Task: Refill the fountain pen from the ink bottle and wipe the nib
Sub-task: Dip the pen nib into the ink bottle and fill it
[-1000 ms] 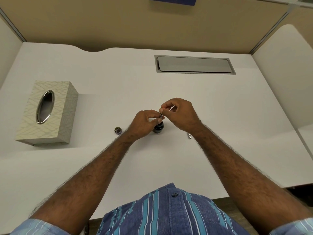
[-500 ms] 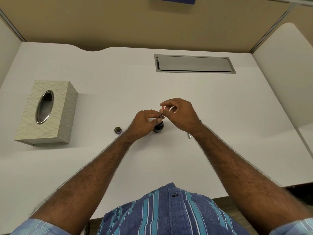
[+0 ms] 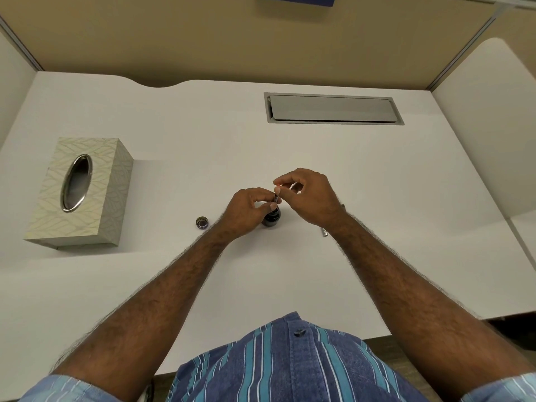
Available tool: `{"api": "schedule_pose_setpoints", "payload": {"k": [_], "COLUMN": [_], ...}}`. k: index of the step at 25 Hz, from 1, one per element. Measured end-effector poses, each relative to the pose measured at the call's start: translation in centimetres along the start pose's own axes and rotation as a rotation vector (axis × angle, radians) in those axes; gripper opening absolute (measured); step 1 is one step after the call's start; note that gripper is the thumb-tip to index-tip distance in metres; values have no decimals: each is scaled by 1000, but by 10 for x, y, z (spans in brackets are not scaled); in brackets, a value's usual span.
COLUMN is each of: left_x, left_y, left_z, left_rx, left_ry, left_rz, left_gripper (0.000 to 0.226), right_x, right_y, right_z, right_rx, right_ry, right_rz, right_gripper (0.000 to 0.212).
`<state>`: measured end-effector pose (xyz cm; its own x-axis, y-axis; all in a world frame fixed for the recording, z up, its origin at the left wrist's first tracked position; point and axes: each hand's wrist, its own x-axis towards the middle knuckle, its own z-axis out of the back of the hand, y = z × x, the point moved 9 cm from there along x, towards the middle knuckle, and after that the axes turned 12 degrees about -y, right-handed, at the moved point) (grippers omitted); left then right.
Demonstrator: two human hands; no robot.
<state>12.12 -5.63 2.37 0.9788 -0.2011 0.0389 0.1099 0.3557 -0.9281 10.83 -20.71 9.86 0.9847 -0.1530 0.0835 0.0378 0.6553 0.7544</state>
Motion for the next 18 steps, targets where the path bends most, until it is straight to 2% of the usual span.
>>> {"api": "schedule_pose_setpoints", "payload": {"k": [4, 10, 15, 18], "left_x": [0, 0, -2, -1], "left_y": [0, 0, 0, -2], "left_z": [1, 1, 0, 0], "left_rx": [11, -14, -5, -4], "left_ry": [-7, -8, -11, -16], "left_rz": [3, 7, 12, 6], "left_gripper": [18, 18, 18, 19], "right_x": [2, -1, 0, 0], "right_y": [1, 0, 3, 1], "right_z": [1, 0, 4, 5], "right_rx": [-20, 21, -27, -9], "right_ry": [-22, -4, -25, -45], "right_rz": [-1, -4, 3, -7], "right_gripper": [5, 15, 1, 5]}}
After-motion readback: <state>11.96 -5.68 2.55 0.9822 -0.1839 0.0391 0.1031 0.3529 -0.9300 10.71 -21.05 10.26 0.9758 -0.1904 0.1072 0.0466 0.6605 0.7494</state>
